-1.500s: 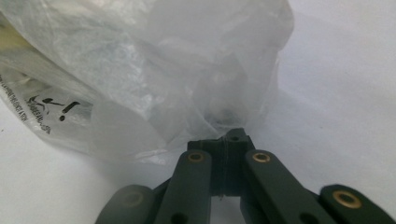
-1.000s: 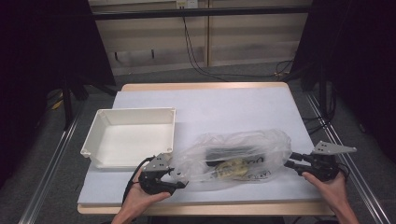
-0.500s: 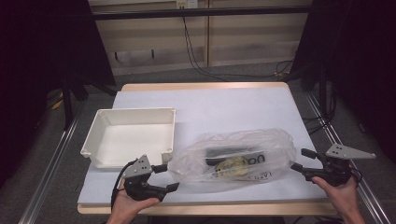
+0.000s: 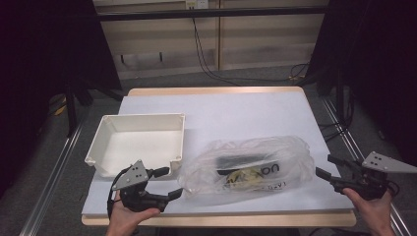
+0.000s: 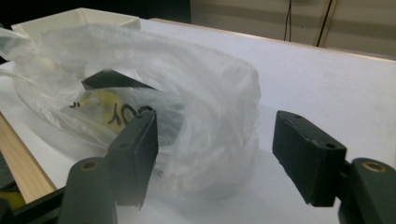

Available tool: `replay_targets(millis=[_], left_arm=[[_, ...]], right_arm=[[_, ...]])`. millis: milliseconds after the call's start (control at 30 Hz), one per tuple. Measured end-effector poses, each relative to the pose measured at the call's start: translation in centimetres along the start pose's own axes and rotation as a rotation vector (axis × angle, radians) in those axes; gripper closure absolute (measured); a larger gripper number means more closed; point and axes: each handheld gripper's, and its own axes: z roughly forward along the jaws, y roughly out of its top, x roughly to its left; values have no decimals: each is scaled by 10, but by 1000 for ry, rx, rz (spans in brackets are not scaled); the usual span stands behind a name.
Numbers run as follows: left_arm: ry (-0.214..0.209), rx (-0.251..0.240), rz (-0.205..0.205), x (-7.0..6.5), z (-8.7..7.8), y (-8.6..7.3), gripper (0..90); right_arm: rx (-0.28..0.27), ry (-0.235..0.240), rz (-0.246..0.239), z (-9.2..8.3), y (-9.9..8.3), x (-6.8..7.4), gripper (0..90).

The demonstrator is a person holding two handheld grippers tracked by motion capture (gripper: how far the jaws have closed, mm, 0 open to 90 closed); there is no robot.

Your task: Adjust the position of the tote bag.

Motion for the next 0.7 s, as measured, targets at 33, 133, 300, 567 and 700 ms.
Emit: replay_targets(millis=[33, 133, 300, 567, 700], left_arm=[[-9, -5, 0, -2, 0, 2, 210], [-27, -25, 33, -12, 1, 11, 292], [-67, -54, 73, -21, 4, 25, 441], [-184, -7, 140, -43, 22, 28, 723], [-268, 53, 187, -55, 41, 32, 874]], right_arm=[[-6, 7, -4, -1, 2, 1, 342], [-5, 61, -30, 1, 5, 7, 481], [39, 138, -54, 14, 8, 20, 639], [113, 207, -90, 42, 7, 31, 795], [156, 235, -117, 57, 11, 36, 856]])
